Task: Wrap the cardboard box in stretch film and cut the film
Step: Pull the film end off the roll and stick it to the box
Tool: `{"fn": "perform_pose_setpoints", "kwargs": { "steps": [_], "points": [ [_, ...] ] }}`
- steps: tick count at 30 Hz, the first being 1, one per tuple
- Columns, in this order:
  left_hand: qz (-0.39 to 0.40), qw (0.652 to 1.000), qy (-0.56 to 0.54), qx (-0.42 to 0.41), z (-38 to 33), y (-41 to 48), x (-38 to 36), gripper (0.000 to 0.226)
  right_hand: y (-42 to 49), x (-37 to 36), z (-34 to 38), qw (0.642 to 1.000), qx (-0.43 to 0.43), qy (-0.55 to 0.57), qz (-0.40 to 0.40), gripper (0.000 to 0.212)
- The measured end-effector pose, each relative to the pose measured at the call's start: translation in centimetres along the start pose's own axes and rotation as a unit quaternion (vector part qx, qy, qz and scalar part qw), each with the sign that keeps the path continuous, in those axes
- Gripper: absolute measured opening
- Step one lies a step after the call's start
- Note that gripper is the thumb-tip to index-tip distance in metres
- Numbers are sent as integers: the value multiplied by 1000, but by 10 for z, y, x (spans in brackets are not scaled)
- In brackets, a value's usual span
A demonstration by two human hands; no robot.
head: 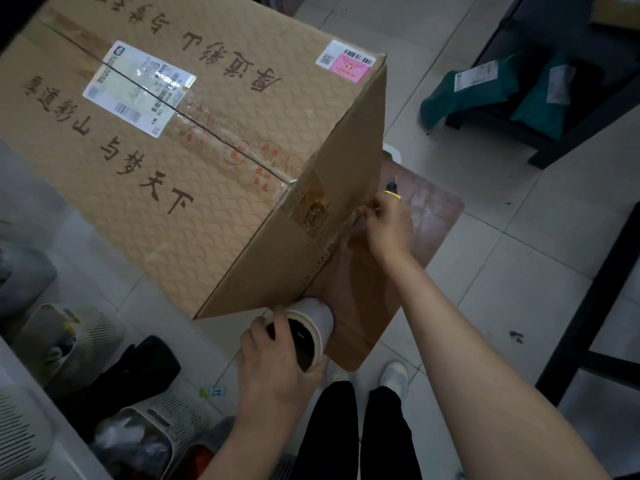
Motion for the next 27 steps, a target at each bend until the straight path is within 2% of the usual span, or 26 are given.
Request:
{"fn": "perform_pose_setpoints", "kwargs": {
  "steps": [5,11,16,20,25,27],
  "points": [
    [-9,999,-40,27,4,4,-8,103,-5,-20,-11,996,-12,74,-50,13],
    [-41,998,-40,20,17,6,-12,107,-21,-30,-6,980,2,159,-121,15],
    [-3,998,-52,41,23,8,-22,118,-31,-41,-6,955,-13,237,-178,17],
    [21,998,-49,43,30,10,-25,118,-38,-53,-3,911,-48,335,-237,17],
    [1,996,-69,50,35,13,-20,115,-41,-71,2,839,-91,458,-278,20],
    [-15,995,-82,47,37,14,-20,114,-44,-74,4,809,-135,495,-288,42]
  ]
}}
Point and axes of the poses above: each hand's wrist, its own y-axis towards the middle knuckle, its own x-axis out of the back of the hand, z = x × y, the point moved 3 cm from there along y, towards the middle knuckle, and after that the axes turned 11 degrees about y, right-handed, at the moved point
